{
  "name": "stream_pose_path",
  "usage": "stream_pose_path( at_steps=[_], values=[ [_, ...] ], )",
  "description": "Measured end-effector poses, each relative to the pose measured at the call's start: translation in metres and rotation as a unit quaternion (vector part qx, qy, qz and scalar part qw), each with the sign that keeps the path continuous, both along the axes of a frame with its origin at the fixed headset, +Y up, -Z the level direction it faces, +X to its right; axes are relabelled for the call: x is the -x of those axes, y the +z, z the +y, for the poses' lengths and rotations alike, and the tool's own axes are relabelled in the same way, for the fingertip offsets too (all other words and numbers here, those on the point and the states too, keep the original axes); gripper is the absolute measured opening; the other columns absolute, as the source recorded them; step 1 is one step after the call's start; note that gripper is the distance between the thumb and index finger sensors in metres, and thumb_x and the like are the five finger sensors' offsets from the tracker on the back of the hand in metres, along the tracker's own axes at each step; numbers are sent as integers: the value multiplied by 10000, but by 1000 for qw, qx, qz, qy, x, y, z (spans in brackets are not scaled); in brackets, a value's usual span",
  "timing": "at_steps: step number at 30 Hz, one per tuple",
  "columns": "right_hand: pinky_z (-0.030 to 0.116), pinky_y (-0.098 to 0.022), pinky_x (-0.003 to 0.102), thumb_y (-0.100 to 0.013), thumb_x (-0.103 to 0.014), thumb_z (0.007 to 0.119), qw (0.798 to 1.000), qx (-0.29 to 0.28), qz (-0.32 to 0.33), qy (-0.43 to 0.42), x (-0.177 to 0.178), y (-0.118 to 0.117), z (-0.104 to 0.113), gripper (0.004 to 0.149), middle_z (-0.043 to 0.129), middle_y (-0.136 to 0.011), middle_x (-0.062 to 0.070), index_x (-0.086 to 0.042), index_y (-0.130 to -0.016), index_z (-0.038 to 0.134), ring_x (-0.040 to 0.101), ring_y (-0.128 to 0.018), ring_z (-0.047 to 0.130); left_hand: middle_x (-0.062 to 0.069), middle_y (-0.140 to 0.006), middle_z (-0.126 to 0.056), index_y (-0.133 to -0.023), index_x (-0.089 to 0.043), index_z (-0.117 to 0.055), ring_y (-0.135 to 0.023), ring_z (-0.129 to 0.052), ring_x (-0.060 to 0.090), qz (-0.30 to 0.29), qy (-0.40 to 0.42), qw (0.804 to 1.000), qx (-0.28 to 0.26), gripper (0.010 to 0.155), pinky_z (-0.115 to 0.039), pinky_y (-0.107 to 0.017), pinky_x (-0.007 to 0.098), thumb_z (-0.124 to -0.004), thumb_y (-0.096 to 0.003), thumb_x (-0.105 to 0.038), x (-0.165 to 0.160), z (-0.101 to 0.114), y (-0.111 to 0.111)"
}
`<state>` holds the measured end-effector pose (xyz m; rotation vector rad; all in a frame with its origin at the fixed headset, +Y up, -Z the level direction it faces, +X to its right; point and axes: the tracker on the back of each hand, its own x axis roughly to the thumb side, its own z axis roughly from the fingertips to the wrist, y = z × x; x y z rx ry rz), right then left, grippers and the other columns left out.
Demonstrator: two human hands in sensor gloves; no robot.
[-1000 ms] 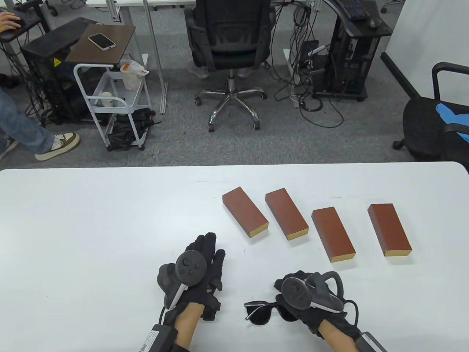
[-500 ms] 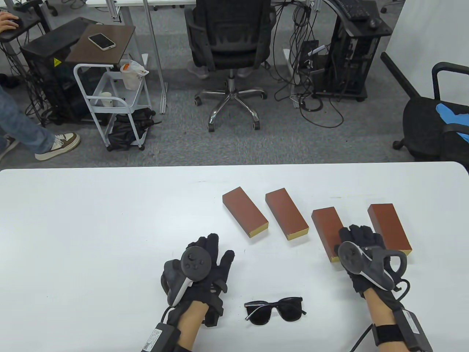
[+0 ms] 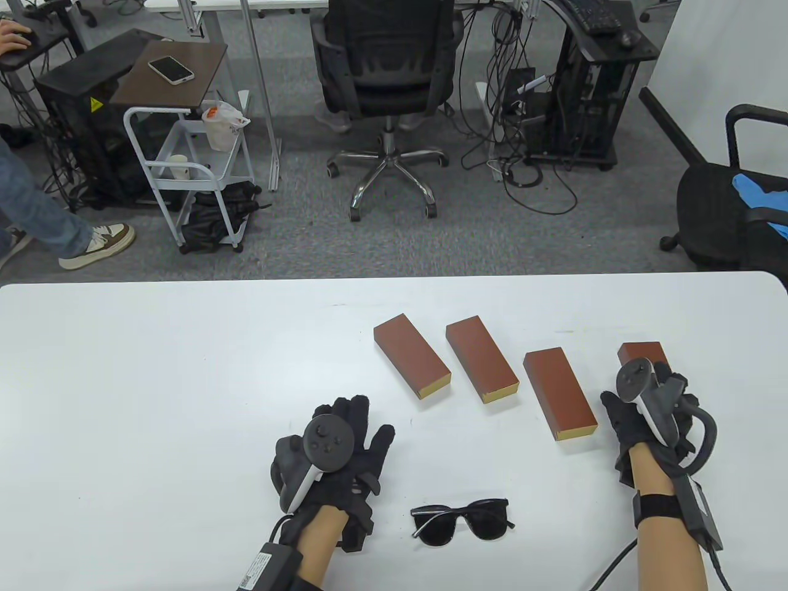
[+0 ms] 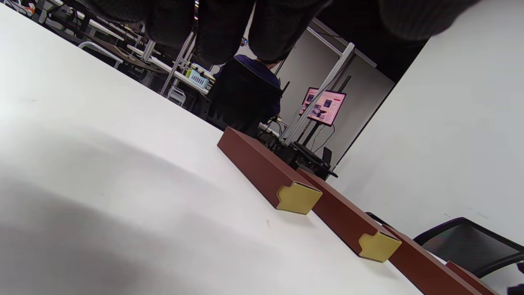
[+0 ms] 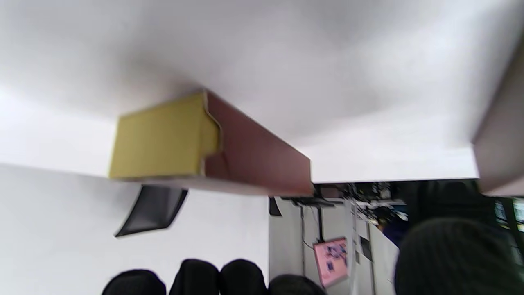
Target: Slide to open storage boxes and store sunglasses
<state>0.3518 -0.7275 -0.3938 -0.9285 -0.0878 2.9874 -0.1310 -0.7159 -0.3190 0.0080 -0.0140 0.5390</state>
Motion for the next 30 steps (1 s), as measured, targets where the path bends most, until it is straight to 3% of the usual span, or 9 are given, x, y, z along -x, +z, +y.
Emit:
stream_pose_path(
  at_steps=[10,21,30],
  values=[
    [417,-777,559,-232,-714,749,990,78,-98,-68,-37,-4,-17,868,231,-1121,17,-468,-944,320,340,-1059,325,88,-1148,-615,-1082,-281,-616,-1079,-516,412,5,-6,1000,-4,787,-500,-739,628,-627,-413,-695,2,-1,-1],
    [518,-743,533,-284,-605,793,980,67,-113,-150,-52,-5,-27,762,391,-1098,23,-471,-930,412,328,-1011,501,88,-1130,-647,-1073,-268,-633,-1060,-552,414,54,-25,998,-16,781,-527,-729,617,-626,-418,-694,11,0,0],
    [558,-730,504,-311,-501,823,984,55,-103,-133,-49,-5,-31,709,432,-1062,90,-449,-915,456,364,-938,591,89,-1126,-654,-1071,-270,-635,-1055,-564,414,56,-21,998,-13,775,-537,-725,615,-630,-419,-689,13,0,0]
  ],
)
